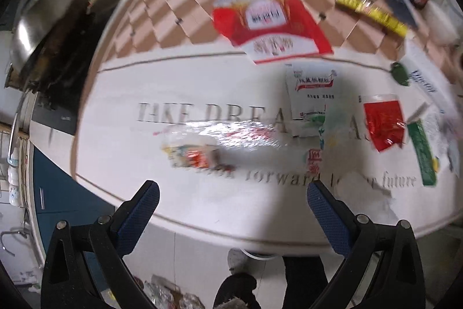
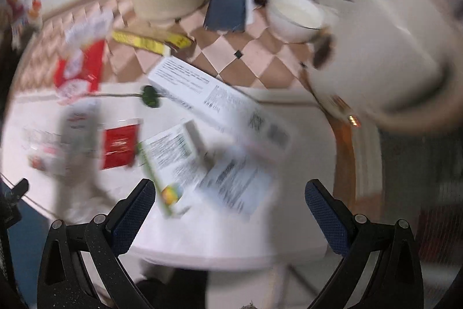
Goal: Collect trash
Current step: 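Grasp the white tissue with the left tool while the right tool grasps a white leaflet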
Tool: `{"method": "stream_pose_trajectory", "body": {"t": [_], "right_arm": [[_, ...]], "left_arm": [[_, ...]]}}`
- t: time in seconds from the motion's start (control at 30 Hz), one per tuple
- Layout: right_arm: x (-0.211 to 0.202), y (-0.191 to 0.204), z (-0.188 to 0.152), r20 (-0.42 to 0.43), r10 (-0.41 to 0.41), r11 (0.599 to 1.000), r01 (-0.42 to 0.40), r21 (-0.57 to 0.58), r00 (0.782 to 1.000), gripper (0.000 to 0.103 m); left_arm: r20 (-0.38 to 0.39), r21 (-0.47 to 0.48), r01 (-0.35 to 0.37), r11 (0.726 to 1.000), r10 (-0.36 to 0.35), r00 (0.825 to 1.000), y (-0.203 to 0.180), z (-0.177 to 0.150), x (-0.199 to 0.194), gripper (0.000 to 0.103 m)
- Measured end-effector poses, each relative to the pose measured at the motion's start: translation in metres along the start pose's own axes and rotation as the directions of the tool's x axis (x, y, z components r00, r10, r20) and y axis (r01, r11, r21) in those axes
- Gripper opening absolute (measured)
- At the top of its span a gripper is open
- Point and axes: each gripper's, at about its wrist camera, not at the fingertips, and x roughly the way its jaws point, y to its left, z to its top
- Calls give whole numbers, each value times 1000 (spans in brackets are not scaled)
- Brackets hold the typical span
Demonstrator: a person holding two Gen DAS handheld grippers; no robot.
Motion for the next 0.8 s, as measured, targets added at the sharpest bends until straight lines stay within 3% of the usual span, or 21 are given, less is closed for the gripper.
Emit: {"method": "stream_pose_trajectory", "body": {"t": [0.17, 0.3, 0.4, 0.43, 0.47, 0.63, 0.8], "right_arm": [[64, 8, 42, -96, -27, 985, 11, -172, 995, 103], [95, 18, 60, -120, -25, 966, -7, -260, 992, 103], [105, 16, 76, -132, 60, 965, -91, -244, 989, 97], [108, 16, 80, -140, 96, 963, -127, -237, 986, 84], [110, 15, 82, -147, 116, 962, -148, -229, 982, 79], [114, 14, 84, -147, 136, 960, -167, -225, 980, 67], [108, -8, 67, -134, 229, 964, -243, -104, 964, 59]], "left_arm": [[-73, -49, -5, 999, 1, 997, -17, 26, 34, 103], [-96, -75, 7, 997, -15, 995, -25, 45, 45, 103], [-101, -77, 31, 997, -39, 994, -30, 55, 46, 103], [-102, -74, 42, 996, -50, 994, -31, 56, 45, 103], [-108, -70, 51, 996, -58, 992, -33, 57, 45, 103], [-131, -39, 118, 992, -122, 984, -43, 44, 32, 103], [-191, -32, 236, 971, -238, 952, -53, 8, 22, 102]]}}
